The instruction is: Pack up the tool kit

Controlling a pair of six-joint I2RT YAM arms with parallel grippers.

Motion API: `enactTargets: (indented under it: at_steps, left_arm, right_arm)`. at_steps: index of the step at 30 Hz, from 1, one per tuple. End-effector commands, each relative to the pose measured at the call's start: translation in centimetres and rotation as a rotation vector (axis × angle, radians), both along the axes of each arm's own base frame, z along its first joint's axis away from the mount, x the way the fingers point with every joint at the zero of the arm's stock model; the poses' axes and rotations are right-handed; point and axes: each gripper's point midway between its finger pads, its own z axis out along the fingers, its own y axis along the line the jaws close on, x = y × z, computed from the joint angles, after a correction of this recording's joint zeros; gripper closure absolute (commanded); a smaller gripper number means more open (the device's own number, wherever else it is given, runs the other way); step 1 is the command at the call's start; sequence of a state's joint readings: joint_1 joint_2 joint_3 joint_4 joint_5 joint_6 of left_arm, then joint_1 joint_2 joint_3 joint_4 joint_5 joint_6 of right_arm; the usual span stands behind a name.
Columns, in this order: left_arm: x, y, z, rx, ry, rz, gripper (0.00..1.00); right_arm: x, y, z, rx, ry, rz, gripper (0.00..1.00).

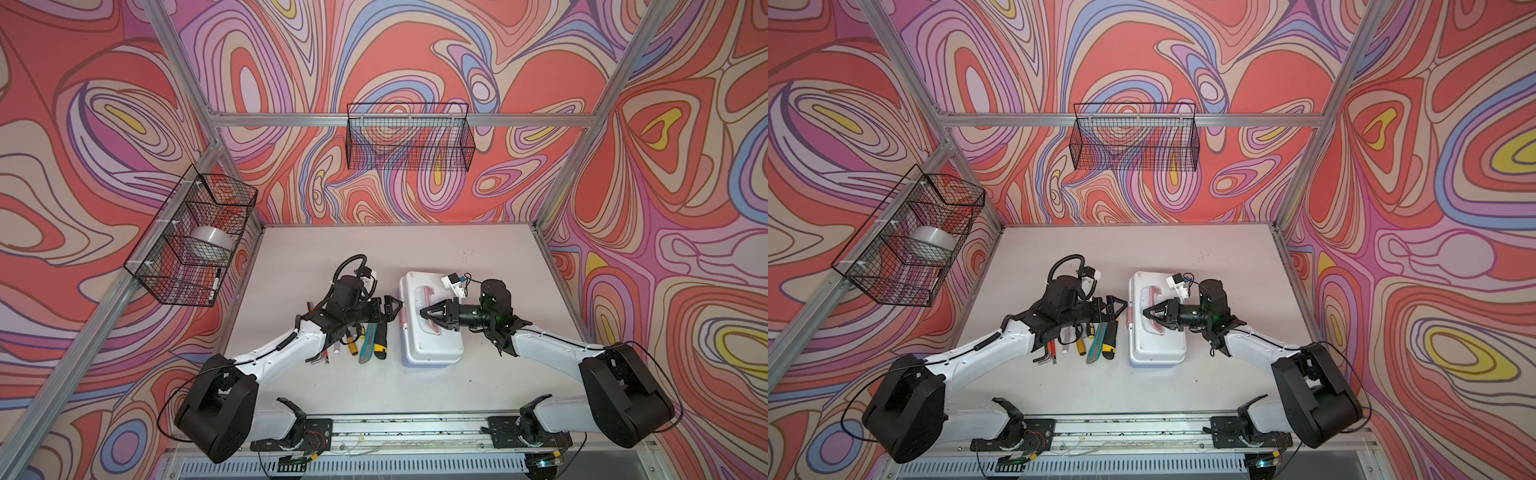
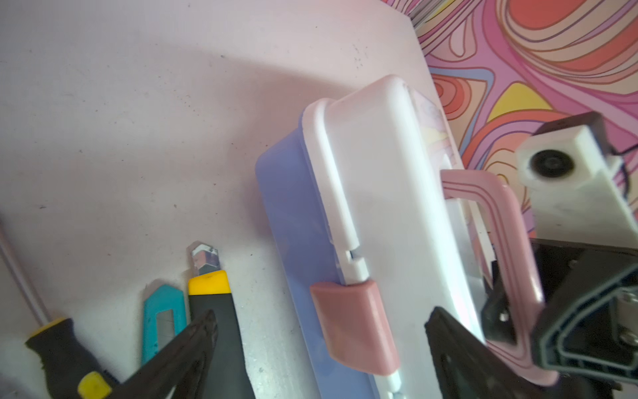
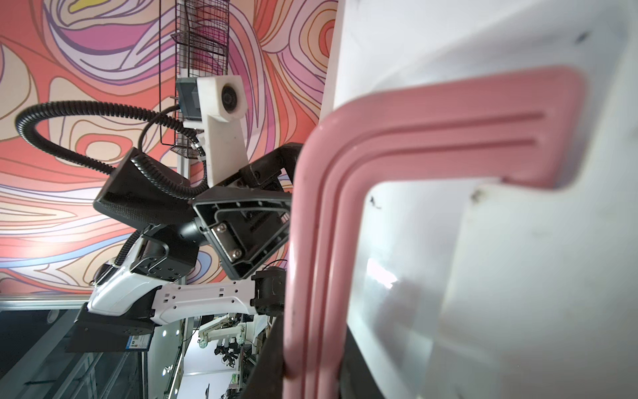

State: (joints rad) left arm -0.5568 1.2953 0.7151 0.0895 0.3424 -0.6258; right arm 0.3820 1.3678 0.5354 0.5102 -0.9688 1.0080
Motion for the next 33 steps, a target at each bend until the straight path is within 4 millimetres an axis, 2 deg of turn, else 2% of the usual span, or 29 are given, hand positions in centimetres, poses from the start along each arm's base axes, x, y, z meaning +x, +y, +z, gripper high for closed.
enactTargets:
  at_steps: [1, 9, 13, 21, 29, 33]
  left_arm:
    - [-0.9, -0.9, 1.0, -0.104, 0.011, -0.026, 0.06]
    - [-1.7, -1.6, 0.9, -0.228, 0.013, -0.045, 0.08]
    - [-1.5, -1.8, 0.7, -0.239, 0.011, -0.046, 0.08]
    - [-0.6, -2.5, 1.1, -0.266, 0.008, -0.050, 0.09]
    - [0.4, -4.4, 1.6, -0.379, 0.029, -0.083, 0.24]
    - [0.5, -4.9, 1.8, -0.404, 0.038, -0.100, 0.26]
  right_arm:
    - [0.4, -0.8, 0.5, 0.013, -0.170, 0.007, 1.00]
    - [1.5, -3.5, 1.6, 0.245, -0.159, 0.013, 1.00]
    - [2.7, -3.4, 0.2, 0.237, -0.109, 0.000, 1.00]
    - [2.9, -3.2, 0.2, 0.235, -0.102, 0.016, 1.00]
    - [2.6, -3.2, -0.2, 0.234, -0.093, 0.024, 1.00]
    - [2.6, -3.2, -0.4, 0.231, -0.089, 0.024, 1.00]
